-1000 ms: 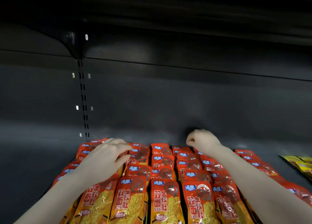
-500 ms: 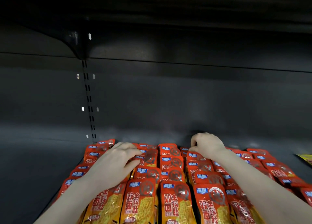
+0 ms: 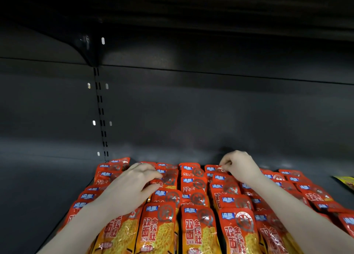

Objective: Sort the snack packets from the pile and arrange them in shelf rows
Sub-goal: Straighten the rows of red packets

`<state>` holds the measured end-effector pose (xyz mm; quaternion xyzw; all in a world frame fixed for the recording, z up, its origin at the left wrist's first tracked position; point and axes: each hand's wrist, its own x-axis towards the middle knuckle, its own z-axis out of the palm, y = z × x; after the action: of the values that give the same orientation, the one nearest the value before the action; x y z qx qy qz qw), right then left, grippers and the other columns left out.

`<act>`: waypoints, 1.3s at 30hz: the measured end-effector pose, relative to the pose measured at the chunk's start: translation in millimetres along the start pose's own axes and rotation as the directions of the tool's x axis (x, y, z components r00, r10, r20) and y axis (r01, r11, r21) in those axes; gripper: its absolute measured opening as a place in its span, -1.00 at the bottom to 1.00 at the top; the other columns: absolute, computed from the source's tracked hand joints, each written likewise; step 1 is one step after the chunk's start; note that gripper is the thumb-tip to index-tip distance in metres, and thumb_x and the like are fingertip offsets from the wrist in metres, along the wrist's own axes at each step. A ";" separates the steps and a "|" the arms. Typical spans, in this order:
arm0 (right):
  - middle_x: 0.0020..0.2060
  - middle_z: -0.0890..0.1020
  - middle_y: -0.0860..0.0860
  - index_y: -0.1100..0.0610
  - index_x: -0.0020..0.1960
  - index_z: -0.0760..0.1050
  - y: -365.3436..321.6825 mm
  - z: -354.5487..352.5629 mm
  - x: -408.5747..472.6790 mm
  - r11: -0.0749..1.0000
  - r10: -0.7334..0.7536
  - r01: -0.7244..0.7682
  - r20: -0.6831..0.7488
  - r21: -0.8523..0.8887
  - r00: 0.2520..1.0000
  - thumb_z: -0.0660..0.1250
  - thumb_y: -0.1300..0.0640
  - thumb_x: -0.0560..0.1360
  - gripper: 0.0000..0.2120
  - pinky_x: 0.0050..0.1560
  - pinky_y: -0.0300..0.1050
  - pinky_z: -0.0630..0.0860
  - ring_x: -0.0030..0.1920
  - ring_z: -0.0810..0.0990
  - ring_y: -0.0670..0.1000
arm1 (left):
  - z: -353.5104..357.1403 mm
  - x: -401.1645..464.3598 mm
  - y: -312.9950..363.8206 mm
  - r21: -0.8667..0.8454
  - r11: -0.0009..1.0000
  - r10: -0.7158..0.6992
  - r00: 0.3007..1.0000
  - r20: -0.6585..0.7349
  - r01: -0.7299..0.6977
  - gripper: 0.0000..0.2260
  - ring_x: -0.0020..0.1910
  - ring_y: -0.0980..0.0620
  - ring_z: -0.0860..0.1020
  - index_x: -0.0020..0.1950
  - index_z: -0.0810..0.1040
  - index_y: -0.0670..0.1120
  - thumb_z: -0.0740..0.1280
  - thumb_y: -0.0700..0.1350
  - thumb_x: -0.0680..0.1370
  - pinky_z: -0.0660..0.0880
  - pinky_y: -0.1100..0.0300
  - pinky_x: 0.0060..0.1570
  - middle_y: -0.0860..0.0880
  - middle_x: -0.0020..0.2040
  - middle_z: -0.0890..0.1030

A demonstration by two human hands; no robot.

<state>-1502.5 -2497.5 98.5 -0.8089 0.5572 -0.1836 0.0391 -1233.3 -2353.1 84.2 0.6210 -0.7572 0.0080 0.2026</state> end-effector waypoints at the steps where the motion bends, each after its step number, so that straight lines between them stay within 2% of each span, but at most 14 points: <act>1: -0.13 0.68 -0.03 0.10 -0.10 0.65 -0.2 0.3 -0.3 1.000 -0.008 0.008 -0.023 -0.016 1.000 0.31 0.23 0.50 -0.85 -0.03 -0.15 0.56 -0.11 0.62 -0.04 | -0.2 -0.2 0.0 -0.001 1.000 0.001 1.000 0.003 -0.001 -0.67 0.38 0.27 0.22 0.38 0.40 0.15 0.13 0.09 0.62 0.20 0.30 0.38 0.20 0.37 0.35; 5: -0.10 0.66 -0.03 0.08 -0.05 0.63 -3.2 1.8 -1.0 0.995 -0.021 0.012 -0.085 -0.099 0.996 0.25 0.21 0.53 -0.83 -0.09 -0.20 0.52 -0.10 0.61 -0.02 | -0.3 -1.3 -1.1 0.005 1.000 0.004 1.000 0.005 -0.004 -0.67 0.37 0.27 0.23 0.38 0.40 0.15 0.13 0.10 0.62 0.20 0.33 0.35 0.21 0.35 0.36; 9: -0.03 0.62 -0.04 0.05 -0.01 0.60 -5.0 2.8 -1.3 0.984 -0.027 0.014 -0.073 -0.177 0.997 0.24 0.16 0.54 -0.84 -0.10 -0.23 0.45 -0.05 0.59 -0.02 | -0.1 -2.2 -2.5 0.000 1.000 0.003 1.000 0.004 -0.003 -0.68 0.37 0.28 0.23 0.37 0.40 0.16 0.12 0.10 0.62 0.20 0.32 0.36 0.22 0.34 0.37; 13: -0.03 0.62 -0.06 0.03 0.00 0.61 -14.0 -3.9 -2.5 0.983 -0.090 0.075 -0.079 -0.167 0.993 0.26 0.11 0.54 -0.84 -0.11 -0.26 0.40 -0.04 0.58 -0.03 | 0.2 -2.2 -2.8 -0.003 1.000 0.007 1.000 -0.008 -0.007 -0.68 0.36 0.29 0.24 0.36 0.41 0.16 0.12 0.09 0.63 0.21 0.34 0.34 0.23 0.33 0.38; 15: -0.09 0.65 -0.09 0.03 -0.06 0.63 -23.6 -7.9 -3.3 0.980 -0.171 0.168 -0.020 -0.103 0.985 0.28 0.13 0.51 -0.85 -0.10 -0.27 0.44 -0.10 0.59 -0.08 | 0.1 -2.0 -2.3 -0.005 1.000 0.006 1.000 -0.012 -0.006 -0.68 0.36 0.29 0.24 0.37 0.41 0.15 0.13 0.08 0.63 0.21 0.35 0.34 0.23 0.33 0.38; 17: -0.10 0.67 -0.12 0.04 -0.08 0.65 -35.2 -9.1 -4.6 0.965 -0.257 0.260 0.086 -0.019 0.963 0.30 0.13 0.50 -0.86 -0.01 -0.24 0.50 -0.10 0.60 -0.13 | -0.3 -2.0 -1.5 -0.009 1.000 0.008 1.000 -0.012 -0.008 -0.68 0.36 0.29 0.24 0.37 0.41 0.14 0.13 0.07 0.63 0.20 0.37 0.33 0.22 0.33 0.38; 20: 0.02 0.65 -0.13 0.03 0.06 0.64 -50.3 -5.3 -5.3 0.948 -0.318 0.314 0.191 0.049 0.929 0.29 0.08 0.53 -0.82 0.12 -0.23 0.47 0.03 0.58 -0.14 | -0.2 -2.2 -0.7 -0.012 1.000 0.008 1.000 -0.003 -0.008 -0.68 0.37 0.27 0.24 0.38 0.41 0.12 0.13 0.06 0.63 0.19 0.34 0.34 0.20 0.35 0.38; 23: 0.17 0.59 -0.09 0.03 0.23 0.55 -58.1 0.3 -2.1 0.949 -0.311 0.313 0.224 0.027 0.924 0.21 0.08 0.58 -0.74 0.24 -0.15 0.43 0.19 0.51 -0.07 | 0.3 -3.0 -1.4 -0.017 1.000 0.012 1.000 0.002 -0.012 -0.68 0.36 0.25 0.25 0.38 0.41 0.12 0.13 0.05 0.63 0.22 0.31 0.35 0.19 0.34 0.39; 26: 0.25 0.54 -0.10 0.00 0.29 0.49 -60.5 4.3 0.3 0.950 -0.307 0.313 0.244 0.012 0.920 0.17 0.11 0.61 -0.71 0.31 -0.15 0.38 0.28 0.46 -0.07 | 0.5 -4.3 -2.6 -0.027 0.999 0.017 1.000 -0.005 -0.017 -0.68 0.36 0.27 0.25 0.38 0.41 0.12 0.13 0.05 0.63 0.21 0.33 0.35 0.20 0.33 0.39; 29: 0.26 0.53 -0.10 -0.02 0.28 0.50 -61.0 6.0 0.5 0.953 -0.299 0.303 0.236 0.018 0.925 0.15 0.15 0.61 -0.70 0.32 -0.15 0.36 0.29 0.44 -0.07 | 0.3 -5.2 -3.4 -0.029 0.999 0.018 1.000 -0.011 -0.019 -0.69 0.35 0.28 0.24 0.38 0.41 0.14 0.13 0.05 0.64 0.18 0.37 0.33 0.22 0.32 0.39; 35: 0.25 0.53 -0.07 -0.08 0.27 0.51 -59.7 6.2 -0.8 0.956 -0.285 0.293 0.262 0.011 0.922 0.11 0.23 0.61 -0.64 0.30 -0.12 0.38 0.29 0.44 -0.03 | 0.9 -5.1 -2.3 -0.025 1.000 0.005 1.000 -0.008 -0.005 -0.69 0.36 0.23 0.26 0.38 0.41 0.12 0.12 0.03 0.64 0.22 0.29 0.35 0.18 0.33 0.40; 39: 0.22 0.53 -0.02 -0.09 0.26 0.51 -62.5 6.1 -3.3 0.955 -0.281 0.295 0.228 -0.029 0.932 0.10 0.20 0.61 -0.64 0.26 -0.09 0.41 0.27 0.44 0.01 | 1.1 -5.0 -1.9 -0.020 1.000 0.008 1.000 0.005 -0.008 -0.68 0.36 0.21 0.27 0.39 0.40 0.11 0.12 0.02 0.64 0.26 0.26 0.36 0.16 0.33 0.41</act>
<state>-1445.9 -2471.8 108.7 -0.8980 0.4303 -0.0785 0.0481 -1231.2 -2349.2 81.2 0.6160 -0.7602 -0.0004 0.2067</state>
